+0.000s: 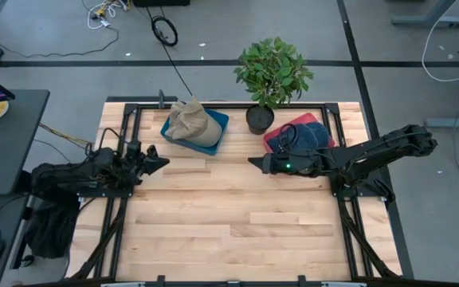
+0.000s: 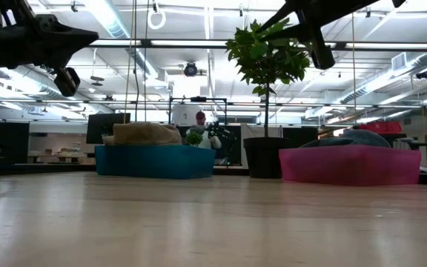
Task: Pick & Place hat
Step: Return to Home Position
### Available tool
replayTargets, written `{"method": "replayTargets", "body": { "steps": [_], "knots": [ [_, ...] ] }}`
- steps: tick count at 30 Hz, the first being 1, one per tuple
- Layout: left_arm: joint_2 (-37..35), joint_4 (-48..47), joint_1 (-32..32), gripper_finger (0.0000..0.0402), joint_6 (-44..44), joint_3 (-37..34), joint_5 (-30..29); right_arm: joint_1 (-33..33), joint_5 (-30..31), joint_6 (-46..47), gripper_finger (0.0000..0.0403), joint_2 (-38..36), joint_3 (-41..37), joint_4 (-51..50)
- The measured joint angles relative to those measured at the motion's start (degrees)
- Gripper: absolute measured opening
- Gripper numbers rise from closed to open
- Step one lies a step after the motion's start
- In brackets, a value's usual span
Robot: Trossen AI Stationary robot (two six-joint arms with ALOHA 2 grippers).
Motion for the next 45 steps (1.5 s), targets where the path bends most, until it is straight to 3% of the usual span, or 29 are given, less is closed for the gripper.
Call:
{"method": "replayTargets", "body": {
  "steps": [2,4,10,18,32,36,40,45],
  "knots": [
    [0.0,0.1,-0.2,0.0002,0.0,0.0,-0.1,0.0,-0.6,-2.9,0.0030,0.0,0.0,0.0],
    [0.0,-0.1,-0.2,0.0002,-0.3,0.0,0.1,0.0,-2.3,-6.7,0.0010,-0.5,0.0,-0.1],
    [0.0,-2.0,-0.2,0.0002,-3.3,0.0,2.5,-0.7,-11.4,-12.2,0.0004,-6.2,0.0,-3.5],
    [0.0,-2.0,-0.2,0.0003,-2.8,0.0,3.0,-2.9,-11.2,-19.3,0.0002,-15.4,0.0,-9.5],
    [0.0,-2.0,-0.1,0.0003,12.3,0.0,2.8,-5.4,-9.8,-37.0,0.0002,-16.7,-0.2,-8.8],
    [0.0,-2.0,-0.1,0.0003,15.0,0.0,2.8,-7.4,-11.2,-39.8,0.0002,-17.6,-4.3,-3.8],
    [0.0,-2.0,-0.1,0.0003,15.0,0.0,2.8,-8.2,-16.3,-37.9,0.0002,-20.2,-10.3,2.4],
    [0.0,-2.0,-0.1,0.0003,15.0,0.0,2.8,-8.1,-16.9,-36.9,0.0004,-26.1,-18.6,9.0]
  ]
}}
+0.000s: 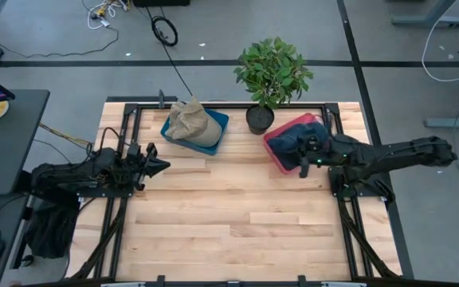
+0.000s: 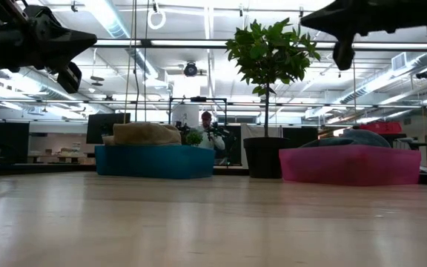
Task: Pick & Place hat
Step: Return to Home Position
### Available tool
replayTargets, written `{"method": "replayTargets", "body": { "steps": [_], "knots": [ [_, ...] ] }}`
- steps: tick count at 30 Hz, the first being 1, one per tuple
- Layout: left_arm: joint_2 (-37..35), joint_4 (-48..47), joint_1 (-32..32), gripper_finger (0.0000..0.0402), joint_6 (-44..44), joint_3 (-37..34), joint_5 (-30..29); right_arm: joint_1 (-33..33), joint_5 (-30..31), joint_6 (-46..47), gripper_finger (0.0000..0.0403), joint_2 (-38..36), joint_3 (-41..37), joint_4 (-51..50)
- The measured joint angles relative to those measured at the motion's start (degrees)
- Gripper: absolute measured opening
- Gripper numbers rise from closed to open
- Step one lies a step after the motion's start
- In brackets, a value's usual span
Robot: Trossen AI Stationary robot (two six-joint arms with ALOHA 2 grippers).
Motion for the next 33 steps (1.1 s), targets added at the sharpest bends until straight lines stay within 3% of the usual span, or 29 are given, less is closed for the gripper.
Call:
{"method": "replayTargets", "body": {
  "steps": [9,21,33],
  "knots": [
    [0.0,0.0,0.0,0.0003,0.0,0.0,0.0,0.0,-2.8,-0.4,0.0004,-13.6,-9.3,4.3],
    [0.0,0.0,0.0,0.0003,0.0,0.0,0.0,0.0,-12.8,-7.4,0.0005,-28.4,-13.3,4.3],
    [0.0,0.0,0.0,0.0003,0.0,0.0,0.0,0.0,-15.5,-13.7,0.0005,-37.5,-15.0,4.1]
  ]
}}
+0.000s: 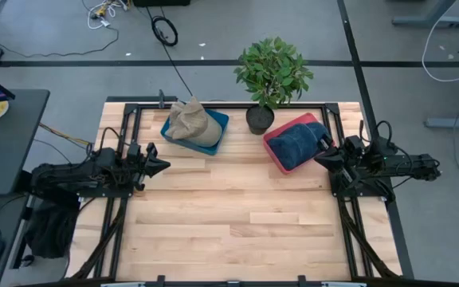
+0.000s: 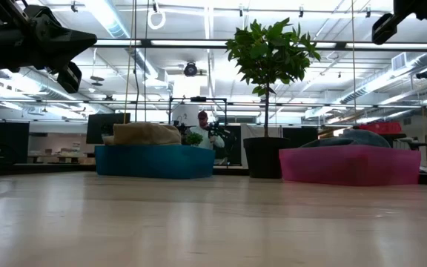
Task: Pick & Place hat
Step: Return to Home Position
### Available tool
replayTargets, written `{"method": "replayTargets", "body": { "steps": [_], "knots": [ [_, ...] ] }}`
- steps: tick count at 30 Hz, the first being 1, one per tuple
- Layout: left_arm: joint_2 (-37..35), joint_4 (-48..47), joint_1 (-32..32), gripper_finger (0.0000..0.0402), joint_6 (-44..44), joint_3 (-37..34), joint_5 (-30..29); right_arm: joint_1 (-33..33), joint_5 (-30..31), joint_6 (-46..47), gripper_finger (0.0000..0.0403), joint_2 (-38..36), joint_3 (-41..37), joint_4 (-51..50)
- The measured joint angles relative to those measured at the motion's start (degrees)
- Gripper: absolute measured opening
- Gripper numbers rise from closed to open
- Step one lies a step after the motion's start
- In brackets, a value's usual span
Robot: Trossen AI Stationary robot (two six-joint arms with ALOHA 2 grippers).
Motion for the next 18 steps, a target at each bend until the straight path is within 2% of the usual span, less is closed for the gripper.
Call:
{"method": "replayTargets", "body": {
  "steps": [7,18],
  "knots": [
    [0.0,0.0,0.0,0.0003,0.0,0.0,0.0,0.0,-1.0,-2.3,0.0005,-6.2,0.0,-3.9],
    [0.0,-0.1,0.0,0.0003,0.0,0.0,0.0,-0.1,0.4,-2.0,0.0005,-6.3,0.0,-9.3]
  ]
}}
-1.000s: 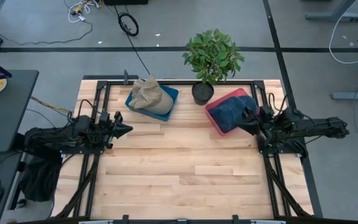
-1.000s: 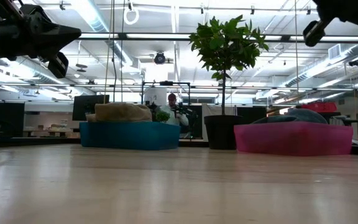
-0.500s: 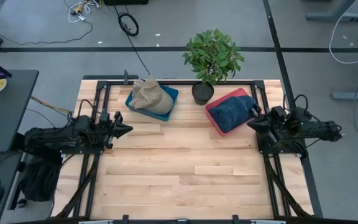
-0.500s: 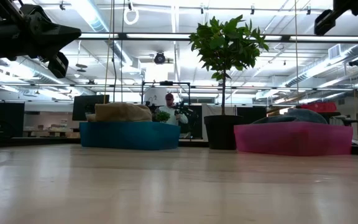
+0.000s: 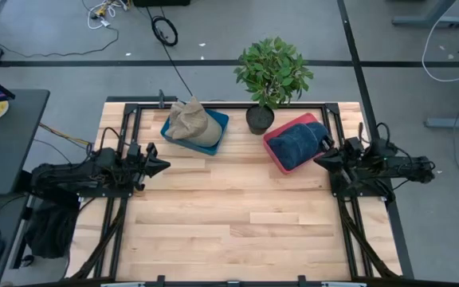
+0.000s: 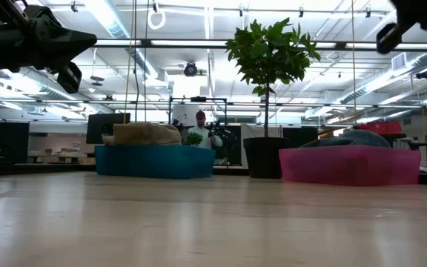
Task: Pick & Place hat
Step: Return to Home Position
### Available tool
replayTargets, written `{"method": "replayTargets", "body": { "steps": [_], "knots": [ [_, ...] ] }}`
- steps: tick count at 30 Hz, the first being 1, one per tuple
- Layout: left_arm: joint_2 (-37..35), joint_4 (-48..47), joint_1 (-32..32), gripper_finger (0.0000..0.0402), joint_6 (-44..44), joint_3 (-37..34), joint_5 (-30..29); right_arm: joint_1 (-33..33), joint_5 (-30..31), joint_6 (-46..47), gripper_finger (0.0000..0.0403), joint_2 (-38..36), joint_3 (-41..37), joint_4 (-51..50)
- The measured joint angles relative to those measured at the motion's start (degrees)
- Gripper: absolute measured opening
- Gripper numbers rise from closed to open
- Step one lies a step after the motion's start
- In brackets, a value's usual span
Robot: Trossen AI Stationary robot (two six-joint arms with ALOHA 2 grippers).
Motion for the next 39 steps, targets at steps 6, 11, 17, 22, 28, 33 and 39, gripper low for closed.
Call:
{"method": "replayTargets", "body": {
  "steps": [6,11,17,22,28,33,39],
  "knots": [
    [0.0,0.0,0.0,0.0003,0.0,0.0,0.0,-0.1,3.9,-0.8,0.0005,0.0,-4.8,2.9],
    [0.0,0.0,0.0,0.0003,0.0,0.0,0.0,-0.2,1.9,0.1,0.0003,0.0,-9.5,10.3],
    [0.0,0.0,0.0,0.0003,0.0,0.0,0.0,-0.2,1.5,-0.8,0.0003,0.0,-10.5,10.7],
    [0.0,0.0,0.0,0.0003,0.0,0.0,0.0,-0.4,2.0,-2.2,0.0003,0.0,-10.5,7.5],
    [0.0,0.0,0.0,0.0003,0.0,0.0,0.0,-2.0,2.2,-1.7,0.0003,0.0,-10.5,4.2],
    [0.0,0.0,0.0,0.0003,0.0,0.0,0.0,-2.8,1.9,-0.4,0.0003,0.0,-11.6,4.0],
    [0.0,0.0,0.0,0.0003,0.0,0.0,0.0,-3.4,1.9,1.5,0.0003,0.0,-11.7,0.9]
  ]
}}
